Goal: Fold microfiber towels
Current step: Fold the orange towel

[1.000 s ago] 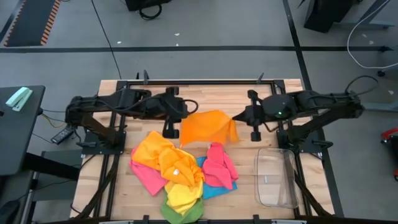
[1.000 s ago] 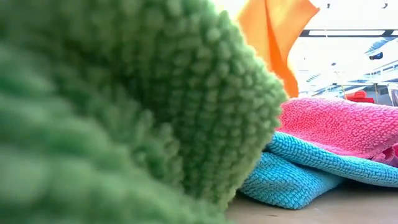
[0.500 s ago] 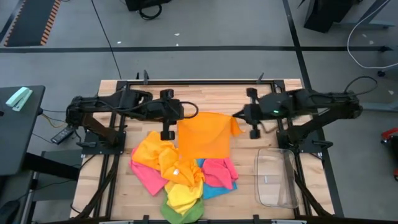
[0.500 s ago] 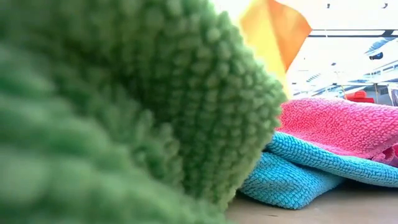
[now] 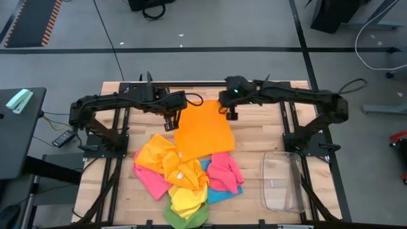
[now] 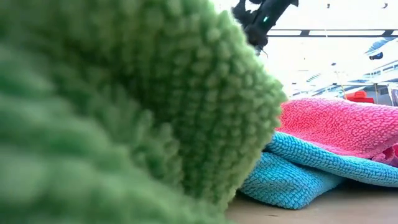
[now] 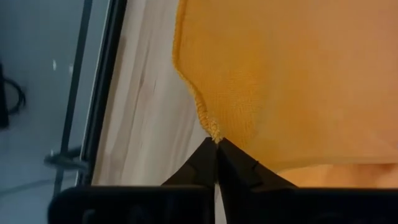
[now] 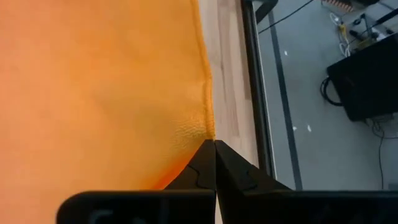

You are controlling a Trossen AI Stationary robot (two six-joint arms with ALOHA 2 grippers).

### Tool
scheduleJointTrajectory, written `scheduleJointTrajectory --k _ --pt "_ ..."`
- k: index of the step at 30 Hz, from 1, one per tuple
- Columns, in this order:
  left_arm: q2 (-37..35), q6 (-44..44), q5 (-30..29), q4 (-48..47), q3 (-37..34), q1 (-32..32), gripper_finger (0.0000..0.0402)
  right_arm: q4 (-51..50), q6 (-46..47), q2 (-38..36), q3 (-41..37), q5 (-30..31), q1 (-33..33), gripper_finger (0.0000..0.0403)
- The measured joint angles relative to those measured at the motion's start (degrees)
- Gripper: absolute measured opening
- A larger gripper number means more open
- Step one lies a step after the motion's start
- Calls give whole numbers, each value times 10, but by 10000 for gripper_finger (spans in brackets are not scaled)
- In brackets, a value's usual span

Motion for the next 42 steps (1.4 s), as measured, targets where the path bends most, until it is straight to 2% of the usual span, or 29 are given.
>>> scheduleJointTrajectory --k 3,10,15,24,30,35,39,42 --pt "0 -6 0 23 -38 18 27 29 -25 36 0 -13 -23 3" --pt "0 -10 0 54 -117 25 7 91 -49 100 0 -70 -52 3" --pt "0 -2 -7 101 -164 31 23 125 -53 134 0 -79 -54 19" --pt "0 4 -7 131 -206 55 8 132 -60 148 -1 -81 -59 83" --pt "0 5 -7 130 -209 67 31 100 -53 113 -1 -87 -59 150" --pt "0 17 -7 130 -209 76 18 49 -32 90 -1 -205 -60 188" --pt "0 20 -7 131 -209 85 7 41 -15 93 -1 -294 -56 195" --pt "0 18 -7 131 -209 86 14 55 -8 104 -4 -319 -40 193"
